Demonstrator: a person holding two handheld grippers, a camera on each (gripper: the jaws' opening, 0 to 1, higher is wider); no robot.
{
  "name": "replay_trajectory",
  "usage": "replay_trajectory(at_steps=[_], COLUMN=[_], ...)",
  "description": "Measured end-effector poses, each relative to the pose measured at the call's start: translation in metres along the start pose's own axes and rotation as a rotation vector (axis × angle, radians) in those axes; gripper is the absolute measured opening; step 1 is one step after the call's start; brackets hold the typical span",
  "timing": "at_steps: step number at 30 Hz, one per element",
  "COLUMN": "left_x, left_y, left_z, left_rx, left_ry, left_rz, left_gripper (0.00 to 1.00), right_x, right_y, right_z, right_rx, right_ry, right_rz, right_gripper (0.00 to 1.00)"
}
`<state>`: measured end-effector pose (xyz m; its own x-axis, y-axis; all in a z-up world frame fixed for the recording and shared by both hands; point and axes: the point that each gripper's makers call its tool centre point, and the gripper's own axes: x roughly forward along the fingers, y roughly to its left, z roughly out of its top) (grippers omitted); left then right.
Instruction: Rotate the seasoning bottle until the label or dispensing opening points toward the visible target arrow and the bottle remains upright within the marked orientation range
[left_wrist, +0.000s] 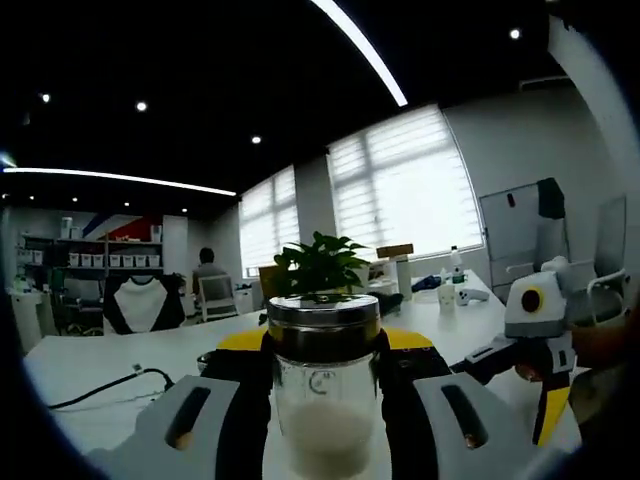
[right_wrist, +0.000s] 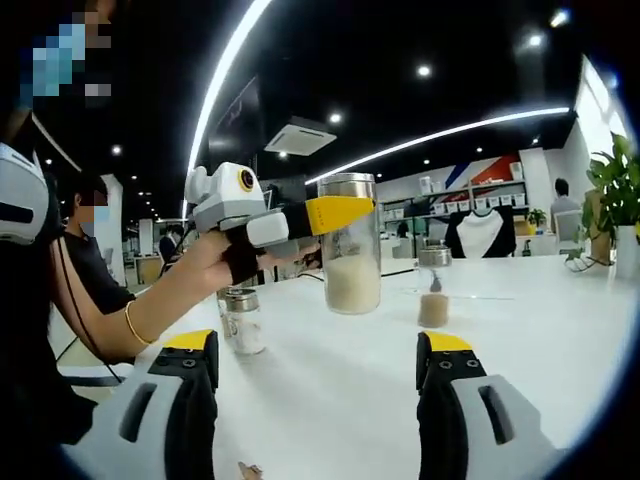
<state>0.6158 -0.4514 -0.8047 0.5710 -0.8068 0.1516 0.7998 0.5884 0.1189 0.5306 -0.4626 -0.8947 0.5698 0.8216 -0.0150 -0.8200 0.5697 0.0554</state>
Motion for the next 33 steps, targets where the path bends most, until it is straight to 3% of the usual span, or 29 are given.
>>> replay_trajectory(at_steps=[3,9,23,33], left_x=[-0.001,-0.002,-0.009,-0.009], left_y=[-0.003,-0.005,-0.035,-0.057], left_z=[0.001,-0.006,-0.014,-0.022], left_rx=[-0.03,-0.015,-0.077,-0.063], left_ry=[-0.009,0.011,0.005,0.034], left_rz=[-0.025,-0.048,-0.156,-0.239], left_gripper=[0.43,0.43,0.43,0.43], right_x=[0.001,0.003,0.011,0.015], right_y=[-0.001,-0.005,-0.007,-0.006], right_z=[0.002,0.001,0.011,0.025], right_rx=[-0.005,-0.002,-0.05,-0.102], right_ry=[-0.001,-0.005,-0.011,-0.063], right_rz=[0.014,0.03,0.06,0.077], right_gripper=[0.81,0.79,0.73,0.59])
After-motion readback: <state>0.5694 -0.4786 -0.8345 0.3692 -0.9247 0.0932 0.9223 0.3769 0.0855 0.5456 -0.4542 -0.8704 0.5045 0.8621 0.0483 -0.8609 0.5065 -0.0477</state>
